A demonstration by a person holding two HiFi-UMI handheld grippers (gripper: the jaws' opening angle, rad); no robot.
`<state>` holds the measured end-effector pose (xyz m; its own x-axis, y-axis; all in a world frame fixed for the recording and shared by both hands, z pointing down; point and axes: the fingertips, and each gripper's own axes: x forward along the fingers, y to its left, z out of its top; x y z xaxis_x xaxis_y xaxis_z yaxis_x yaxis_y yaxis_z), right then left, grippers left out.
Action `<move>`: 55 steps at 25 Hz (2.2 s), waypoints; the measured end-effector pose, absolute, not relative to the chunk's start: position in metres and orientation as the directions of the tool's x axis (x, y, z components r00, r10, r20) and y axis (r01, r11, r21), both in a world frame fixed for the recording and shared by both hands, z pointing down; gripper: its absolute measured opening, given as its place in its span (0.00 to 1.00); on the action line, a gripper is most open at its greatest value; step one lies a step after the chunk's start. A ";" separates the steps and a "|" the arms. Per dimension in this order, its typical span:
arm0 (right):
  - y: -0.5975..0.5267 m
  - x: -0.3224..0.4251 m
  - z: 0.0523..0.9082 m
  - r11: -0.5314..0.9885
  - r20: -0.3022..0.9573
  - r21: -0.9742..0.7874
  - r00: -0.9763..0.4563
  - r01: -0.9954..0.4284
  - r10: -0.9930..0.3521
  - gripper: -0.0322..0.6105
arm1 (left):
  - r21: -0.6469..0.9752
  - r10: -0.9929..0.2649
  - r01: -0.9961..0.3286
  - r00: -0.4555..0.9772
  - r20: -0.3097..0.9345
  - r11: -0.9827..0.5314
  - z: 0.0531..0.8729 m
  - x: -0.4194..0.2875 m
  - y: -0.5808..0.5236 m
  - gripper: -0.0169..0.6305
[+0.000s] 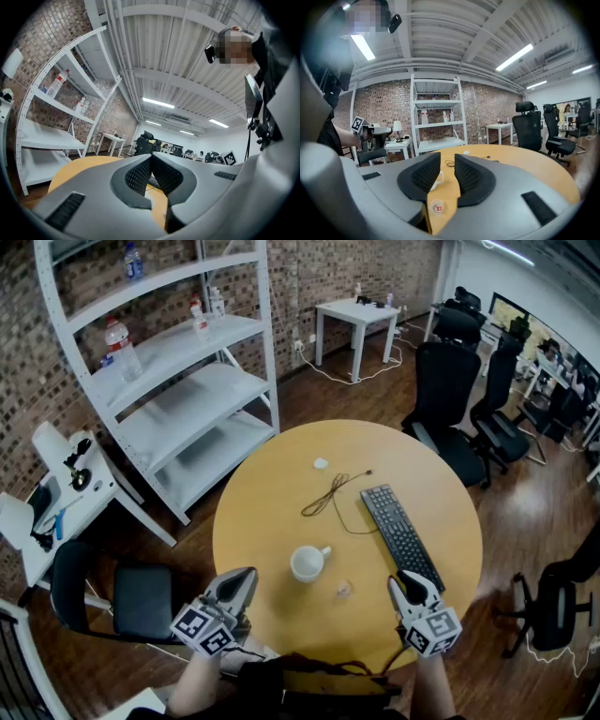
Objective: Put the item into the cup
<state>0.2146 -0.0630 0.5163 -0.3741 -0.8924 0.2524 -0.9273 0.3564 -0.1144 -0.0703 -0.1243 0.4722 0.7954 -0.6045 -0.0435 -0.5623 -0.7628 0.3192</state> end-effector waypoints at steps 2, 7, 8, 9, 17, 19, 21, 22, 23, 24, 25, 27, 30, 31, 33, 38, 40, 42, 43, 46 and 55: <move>-0.073 0.206 0.535 0.385 0.324 -0.108 -0.399 -0.916 -0.858 0.20 | 0.314 -0.617 -0.576 0.786 -0.042 -0.755 0.473 -0.079 -0.128 0.03; -0.091 0.178 0.592 0.477 0.473 -0.148 -0.485 -0.867 -0.735 0.20 | 0.300 -0.614 -0.590 0.789 0.014 -0.750 0.489 -0.091 -0.135 0.03; -0.093 0.173 0.606 0.488 0.499 -0.162 -0.498 -0.858 -0.710 0.20 | 0.294 -0.615 -0.595 0.788 0.029 -0.748 0.491 -0.094 -0.134 0.03; -0.094 0.169 0.618 0.496 0.524 -0.169 -0.504 -0.852 -0.687 0.20 | 0.291 -0.619 -0.601 0.785 0.039 -0.744 0.493 -0.097 -0.134 0.03; -0.092 0.151 0.682 0.567 0.684 -0.083 -0.460 -0.820 -0.565 0.20 | 0.315 -0.667 -0.656 0.740 0.087 -0.686 0.504 -0.119 -0.133 0.03; -0.093 0.149 0.692 0.573 0.707 -0.064 -0.442 -0.817 -0.552 0.20 | 0.325 -0.668 -0.661 0.736 0.108 -0.676 0.510 -0.121 -0.131 0.03; -0.095 0.146 0.698 0.585 0.722 -0.035 -0.425 -0.810 -0.546 0.20 | 0.337 -0.672 -0.667 0.730 0.122 -0.664 0.515 -0.121 -0.129 0.03; -0.096 0.145 0.701 0.592 0.727 -0.019 -0.418 -0.806 -0.545 0.20 | 0.343 -0.674 -0.670 0.728 0.126 -0.658 0.517 -0.121 -0.128 0.03; -0.096 0.143 0.705 0.599 0.733 -0.008 -0.412 -0.800 -0.541 0.20 | 0.349 -0.676 -0.671 0.726 0.130 -0.654 0.519 -0.121 -0.127 0.03; -0.096 0.141 0.708 0.605 0.739 -0.004 -0.410 -0.796 -0.534 0.20 | 0.354 -0.676 -0.672 0.725 0.133 -0.651 0.519 -0.121 -0.125 0.03; -0.095 0.139 0.710 0.610 0.744 -0.008 -0.412 -0.793 -0.526 0.20 | 0.356 -0.675 -0.672 0.724 0.138 -0.649 0.519 -0.122 -0.123 0.03; -0.092 0.134 0.712 0.615 0.749 -0.030 -0.425 -0.788 -0.508 0.20 | 0.358 -0.674 -0.675 0.724 0.147 -0.646 0.518 -0.124 -0.121 0.03; -0.091 0.129 0.710 0.628 0.746 -0.048 -0.446 -0.777 -0.494 0.11 | 0.356 -0.680 -0.681 0.718 0.151 -0.640 0.517 -0.128 -0.121 0.03; -0.092 0.129 0.708 0.632 0.745 -0.043 -0.446 -0.774 -0.495 0.05 | 0.355 -0.683 -0.684 0.715 0.150 -0.638 0.517 -0.129 -0.122 0.03; -0.095 0.129 0.703 0.633 0.740 -0.035 -0.446 -0.773 -0.503 0.05 | 0.351 -0.689 -0.687 0.711 0.144 -0.636 0.516 -0.132 -0.124 0.03; -0.109 0.127 0.657 0.620 0.683 -0.003 -0.454 -0.785 -0.572 0.05 | 0.364 -0.684 -0.670 0.721 0.112 -0.647 0.514 -0.132 -0.130 0.03; -0.120 0.124 0.627 0.624 0.645 0.042 -0.456 -0.780 -0.613 0.05 | 0.369 -0.682 -0.662 0.725 0.096 -0.652 0.514 -0.130 -0.134 0.03; -0.133 0.120 0.598 0.630 0.603 0.084 -0.464 -0.772 -0.649 0.05 | 0.373 -0.683 -0.657 0.726 0.078 -0.655 0.512 -0.127 -0.138 0.03; -0.138 0.118 0.586 0.634 0.582 0.099 -0.472 -0.767 -0.662 0.05 | 0.374 -0.685 -0.655 0.725 0.068 -0.656 0.511 -0.127 -0.139 0.03; -0.154 0.109 0.563 0.659 0.528 0.122 -0.513 -0.743 -0.676 0.05 | 0.378 -0.695 -0.653 0.718 0.034 -0.656 0.504 -0.130 -0.141 0.03; -0.181 0.058 0.570 0.688 0.532 0.088 -0.550 -0.720 -0.644 0.06 | 0.375 -0.777 -0.729 0.628 0.036 -0.572 0.506 -0.192 -0.129 0.03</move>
<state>0.0577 -0.1809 0.5696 -0.5503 -0.6438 0.5317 -0.7199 0.6884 0.0884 -0.1924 -0.1291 0.5057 0.6283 -0.7771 0.0357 -0.7291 -0.5723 0.3753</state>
